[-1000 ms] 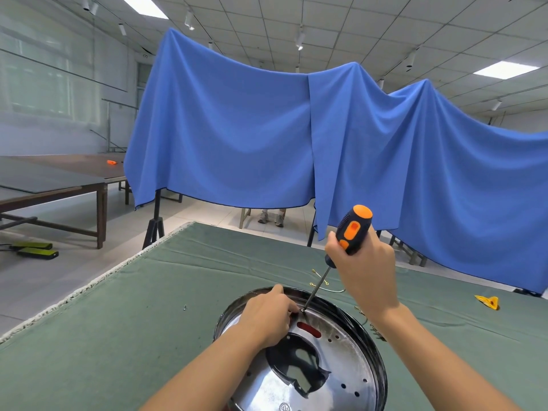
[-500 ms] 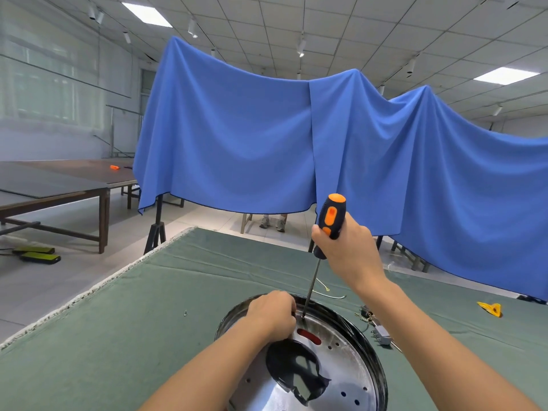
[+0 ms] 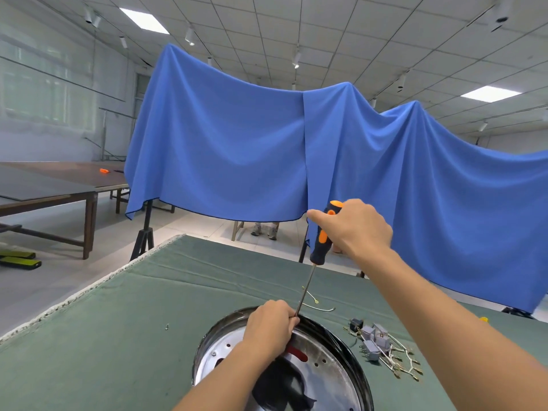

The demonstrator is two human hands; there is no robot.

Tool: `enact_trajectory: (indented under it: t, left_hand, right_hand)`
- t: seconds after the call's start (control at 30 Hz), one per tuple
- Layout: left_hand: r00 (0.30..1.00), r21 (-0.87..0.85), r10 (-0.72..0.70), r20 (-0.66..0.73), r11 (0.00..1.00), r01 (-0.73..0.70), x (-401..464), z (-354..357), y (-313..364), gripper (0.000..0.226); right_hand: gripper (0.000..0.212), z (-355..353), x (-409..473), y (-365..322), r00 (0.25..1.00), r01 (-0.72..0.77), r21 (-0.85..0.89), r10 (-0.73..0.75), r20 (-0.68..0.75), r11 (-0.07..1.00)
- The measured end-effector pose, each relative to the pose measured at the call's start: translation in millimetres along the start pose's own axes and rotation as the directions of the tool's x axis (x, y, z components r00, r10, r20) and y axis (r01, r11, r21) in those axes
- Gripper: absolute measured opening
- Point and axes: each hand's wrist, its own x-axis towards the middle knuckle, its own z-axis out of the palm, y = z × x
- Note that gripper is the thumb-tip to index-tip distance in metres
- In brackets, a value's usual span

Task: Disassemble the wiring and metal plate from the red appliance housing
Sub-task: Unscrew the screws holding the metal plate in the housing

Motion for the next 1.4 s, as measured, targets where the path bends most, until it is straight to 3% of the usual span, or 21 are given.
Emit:
enact_trajectory:
  t: [0.13,0.23,0.33,0.43,0.57,0.63,0.67,0.73,0.8,0.9,1.07,1.13,1.23,1.27,1.4]
  left_hand:
    - [1.000,0.017,-0.001,-0.028,1.000,0.001,2,1,-2,0.029]
    - [0.999,0.016,-0.008,-0.038,1.000,0.009,2,1,-4,0.029]
    - [0.999,-0.007,-0.027,-0.031,1.000,0.026,1,2,-6,0.024]
    - [0.999,0.002,-0.043,0.001,0.999,0.043,-1,6,-8,0.017]
    - [0.999,0.005,-0.045,0.008,0.999,0.045,0,8,-9,0.013]
    - [0.999,0.009,-0.042,0.009,0.999,0.042,0,9,-8,0.014]
    - [0.999,0.017,-0.037,0.007,0.999,0.037,0,9,-8,0.015]
    - [1.000,0.052,-0.015,-0.002,0.999,0.015,-1,11,-8,0.016]
    - [1.000,0.107,0.009,-0.014,0.994,-0.008,-2,12,-9,0.016]
    - [1.000,0.119,0.015,-0.018,0.993,-0.013,-4,13,-9,0.015]
    - [1.000,0.081,-0.014,-0.018,0.997,0.015,-3,12,-10,0.018]
    - [1.000,0.063,-0.022,-0.022,0.998,0.023,-3,11,-9,0.018]
    - [0.999,0.045,-0.025,-0.029,0.999,0.027,-4,10,-9,0.017]
    - [0.999,0.044,-0.026,-0.030,0.999,0.027,-4,9,-9,0.017]
    - [0.999,0.038,-0.047,-0.012,0.998,0.047,-5,8,-8,0.017]
  right_hand:
    - [0.048,-10,2,-18,0.993,0.114,-0.230,-0.115,0.009,0.966]
    - [0.044,-11,6,-33,0.987,0.150,-0.373,-0.113,0.119,0.916]
    - [0.025,-13,16,-44,0.956,0.175,-0.328,-0.080,0.283,0.928]
    - [0.024,-25,23,-51,0.846,0.133,-0.126,-0.046,0.532,0.983]
    - [0.026,-40,29,-53,0.735,0.116,-0.169,0.030,0.678,0.979]
    - [0.030,-43,26,-52,0.720,0.074,-0.227,0.105,0.686,0.971]
    - [0.031,-42,23,-52,0.748,0.098,-0.278,0.114,0.654,0.955]
    - [0.037,-35,18,-49,0.873,0.233,-0.446,0.016,0.488,0.864]
    - [0.036,-24,13,-50,0.928,0.319,-0.515,-0.151,0.341,0.796]
    - [0.027,-20,17,-54,0.885,0.381,-0.376,-0.217,0.411,0.845]
    - [0.022,-37,22,-48,0.758,0.334,-0.158,-0.165,0.631,0.929]
    - [0.027,-37,20,-42,0.781,0.299,-0.205,-0.115,0.614,0.932]
    - [0.042,-34,13,-39,0.908,0.315,-0.487,-0.109,0.405,0.815]
    - [0.039,-31,13,-40,0.920,0.327,-0.506,-0.146,0.364,0.798]
    - [0.024,-35,17,-51,0.826,0.344,-0.326,-0.118,0.551,0.881]
